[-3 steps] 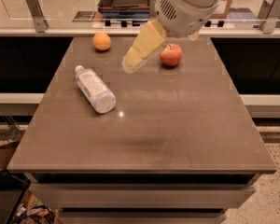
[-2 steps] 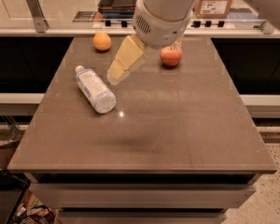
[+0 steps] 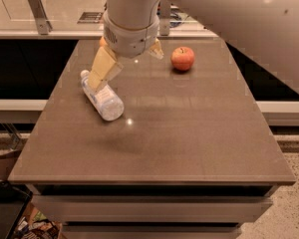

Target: Place blue plastic bottle upright

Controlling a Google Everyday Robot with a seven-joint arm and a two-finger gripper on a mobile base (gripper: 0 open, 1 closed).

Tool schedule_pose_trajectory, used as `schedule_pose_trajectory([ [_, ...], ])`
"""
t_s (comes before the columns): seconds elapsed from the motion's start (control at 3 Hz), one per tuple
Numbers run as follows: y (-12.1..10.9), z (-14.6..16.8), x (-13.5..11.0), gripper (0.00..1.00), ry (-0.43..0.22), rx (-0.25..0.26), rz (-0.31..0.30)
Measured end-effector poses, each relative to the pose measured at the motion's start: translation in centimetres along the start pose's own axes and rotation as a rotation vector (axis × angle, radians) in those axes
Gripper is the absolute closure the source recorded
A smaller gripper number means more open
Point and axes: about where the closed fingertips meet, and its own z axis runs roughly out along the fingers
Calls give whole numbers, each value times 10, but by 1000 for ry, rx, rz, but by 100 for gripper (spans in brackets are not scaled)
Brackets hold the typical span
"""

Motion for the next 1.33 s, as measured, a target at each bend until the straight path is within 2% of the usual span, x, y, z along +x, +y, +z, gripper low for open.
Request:
schedule_pose_trajectory([
  [0.67,26,47,-48,0,36,-61,54],
  [1.33,33,93,-83,0,52,-124,77],
])
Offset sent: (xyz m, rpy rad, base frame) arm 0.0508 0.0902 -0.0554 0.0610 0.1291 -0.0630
